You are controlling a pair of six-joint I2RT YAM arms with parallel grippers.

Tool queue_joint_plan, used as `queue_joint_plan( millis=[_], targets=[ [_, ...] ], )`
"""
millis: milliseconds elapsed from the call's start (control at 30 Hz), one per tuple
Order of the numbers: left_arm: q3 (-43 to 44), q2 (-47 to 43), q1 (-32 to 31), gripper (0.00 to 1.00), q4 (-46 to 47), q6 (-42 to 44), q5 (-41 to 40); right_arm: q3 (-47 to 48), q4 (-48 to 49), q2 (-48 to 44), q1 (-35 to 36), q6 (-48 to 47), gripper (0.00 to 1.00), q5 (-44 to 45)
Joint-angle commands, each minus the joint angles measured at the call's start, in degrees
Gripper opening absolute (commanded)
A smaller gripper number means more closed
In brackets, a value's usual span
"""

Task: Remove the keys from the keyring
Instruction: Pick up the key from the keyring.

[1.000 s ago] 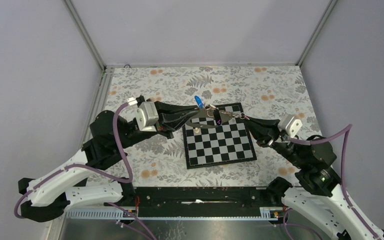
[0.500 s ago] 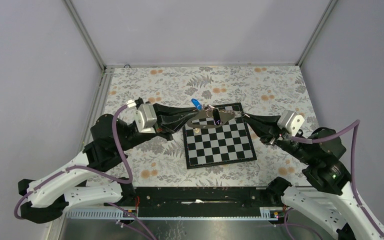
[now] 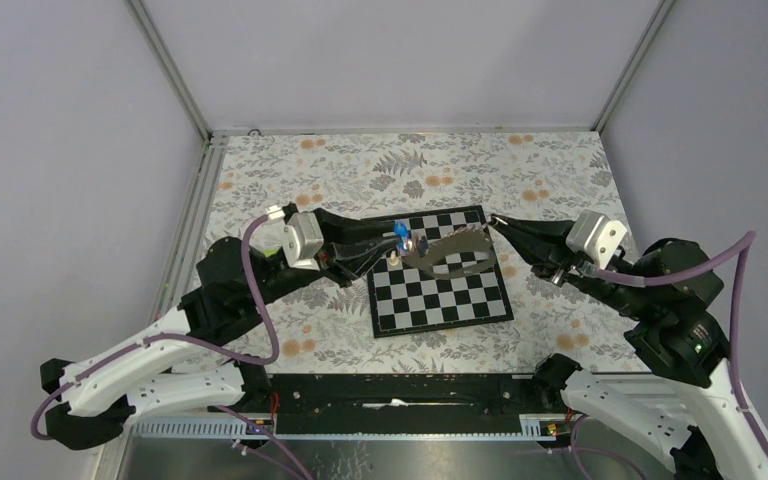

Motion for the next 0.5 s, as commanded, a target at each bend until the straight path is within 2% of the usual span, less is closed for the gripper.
queue_joint_plan(
  millis=[0,200,467],
  targets=[
    [-1.61,-1.9,0.19,0.31,1.29,-1.23,-1.99,4.48,-2.09,1.11,-0.14,-3.56,0.0,-0.2],
    [-3.25,-3.55,0.19,0.4,1.05,-1.92,-2.89,7.29,-6.11,2.71,-0.15,-5.6,0.0,-0.79],
    [-2.35,-2.04,0.19,0.49,2.81,-1.64,-0.14,7.72,-7.21,3.12,-0.17,-6.05,0.0,-2.09]
  ],
)
